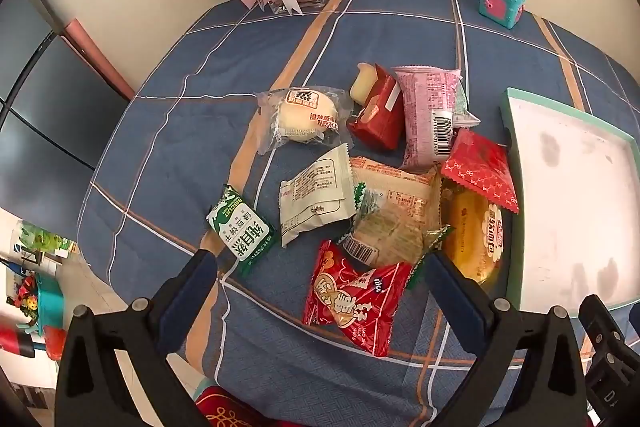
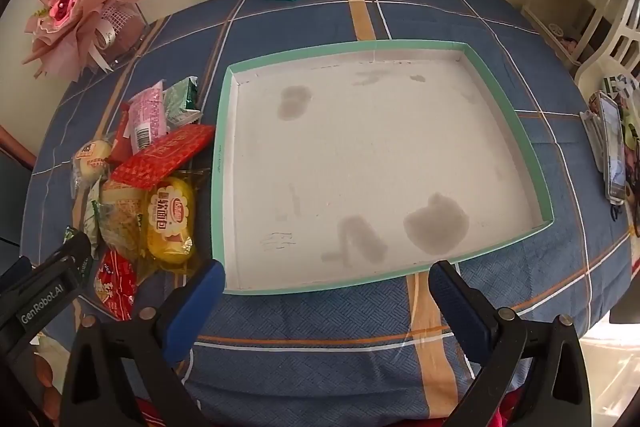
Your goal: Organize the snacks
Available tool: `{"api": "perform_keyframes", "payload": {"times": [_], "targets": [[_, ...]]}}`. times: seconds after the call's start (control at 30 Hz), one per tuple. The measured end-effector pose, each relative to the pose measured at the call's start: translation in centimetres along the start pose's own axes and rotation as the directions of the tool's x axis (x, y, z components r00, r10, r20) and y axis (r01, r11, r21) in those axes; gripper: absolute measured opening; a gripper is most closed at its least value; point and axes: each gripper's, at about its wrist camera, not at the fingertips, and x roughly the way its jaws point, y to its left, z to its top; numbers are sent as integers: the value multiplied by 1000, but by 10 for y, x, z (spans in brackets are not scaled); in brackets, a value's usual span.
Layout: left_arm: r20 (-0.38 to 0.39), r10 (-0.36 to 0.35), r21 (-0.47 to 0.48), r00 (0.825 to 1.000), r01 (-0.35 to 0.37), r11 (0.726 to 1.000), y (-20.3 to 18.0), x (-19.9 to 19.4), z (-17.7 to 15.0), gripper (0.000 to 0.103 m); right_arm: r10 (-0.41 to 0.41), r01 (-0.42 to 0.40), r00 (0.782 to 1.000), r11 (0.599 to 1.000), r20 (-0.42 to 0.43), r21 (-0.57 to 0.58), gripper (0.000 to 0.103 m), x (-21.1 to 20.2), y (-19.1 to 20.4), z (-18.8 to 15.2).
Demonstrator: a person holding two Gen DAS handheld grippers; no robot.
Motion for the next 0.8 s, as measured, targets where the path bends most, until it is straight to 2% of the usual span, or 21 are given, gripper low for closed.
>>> {"api": "perform_keyframes", "payload": {"times": [0.8], "targets": [[-10, 20, 5, 1000, -20, 1000, -7, 6, -1, 103, -7, 7, 1000, 1000, -2, 6, 103, 2, 0, -1]]}}
